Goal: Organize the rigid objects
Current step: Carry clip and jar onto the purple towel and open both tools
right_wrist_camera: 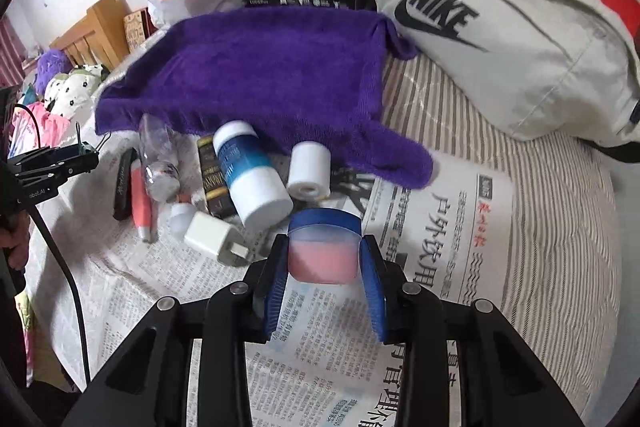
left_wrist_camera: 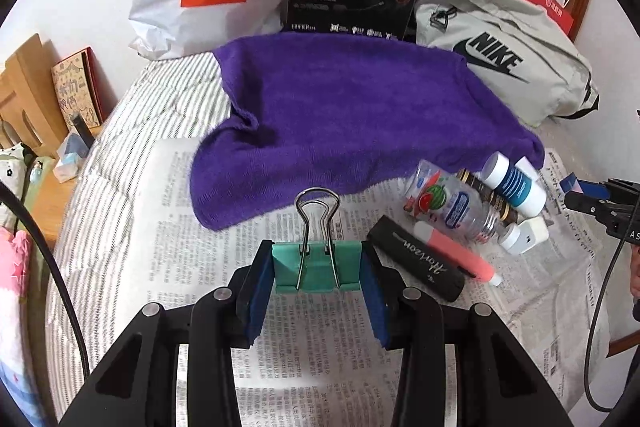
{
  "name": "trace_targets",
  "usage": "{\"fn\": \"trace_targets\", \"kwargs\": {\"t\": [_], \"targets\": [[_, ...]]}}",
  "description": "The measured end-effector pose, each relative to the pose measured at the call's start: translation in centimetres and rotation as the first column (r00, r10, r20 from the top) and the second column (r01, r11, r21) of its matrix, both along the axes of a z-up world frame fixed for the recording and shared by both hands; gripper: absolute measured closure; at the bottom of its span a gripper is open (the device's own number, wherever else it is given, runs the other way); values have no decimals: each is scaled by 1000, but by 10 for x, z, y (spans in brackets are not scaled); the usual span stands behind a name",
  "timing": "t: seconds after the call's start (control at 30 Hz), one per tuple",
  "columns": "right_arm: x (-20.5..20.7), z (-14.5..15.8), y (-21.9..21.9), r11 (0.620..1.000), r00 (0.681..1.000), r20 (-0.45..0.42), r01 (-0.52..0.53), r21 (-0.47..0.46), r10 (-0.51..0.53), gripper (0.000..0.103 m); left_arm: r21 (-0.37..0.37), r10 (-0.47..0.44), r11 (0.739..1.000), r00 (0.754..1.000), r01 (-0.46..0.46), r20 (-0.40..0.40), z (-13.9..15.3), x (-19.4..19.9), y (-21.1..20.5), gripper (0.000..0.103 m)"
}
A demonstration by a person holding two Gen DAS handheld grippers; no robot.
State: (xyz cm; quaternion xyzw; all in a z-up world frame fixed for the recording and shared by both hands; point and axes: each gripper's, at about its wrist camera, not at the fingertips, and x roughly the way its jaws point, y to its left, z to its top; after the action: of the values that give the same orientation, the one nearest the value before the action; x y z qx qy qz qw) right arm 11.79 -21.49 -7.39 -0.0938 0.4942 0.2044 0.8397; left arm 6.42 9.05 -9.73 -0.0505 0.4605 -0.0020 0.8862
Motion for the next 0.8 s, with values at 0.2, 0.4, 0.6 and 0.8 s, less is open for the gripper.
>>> {"fn": "trace_targets", "kwargs": {"t": [0.2,0.4,0.6,0.8], "targets": [[9,20,8,999,999,40,-25,31,24,67,-9,-11,1000,999,12,42,25,6,3,64],[30,35,21,998,997,71,-41,55,38,67,-22,-26,999,997,28,76,46,27,9,64],[55,46,36,996,994,94,-65,63,59,67,-10,-34,999,995,35,99,55,58,11,64],[93,42,57,994,993,95,-76,72,69,67,-54,-13,998,995,19,103,48,105,13,64]]}}
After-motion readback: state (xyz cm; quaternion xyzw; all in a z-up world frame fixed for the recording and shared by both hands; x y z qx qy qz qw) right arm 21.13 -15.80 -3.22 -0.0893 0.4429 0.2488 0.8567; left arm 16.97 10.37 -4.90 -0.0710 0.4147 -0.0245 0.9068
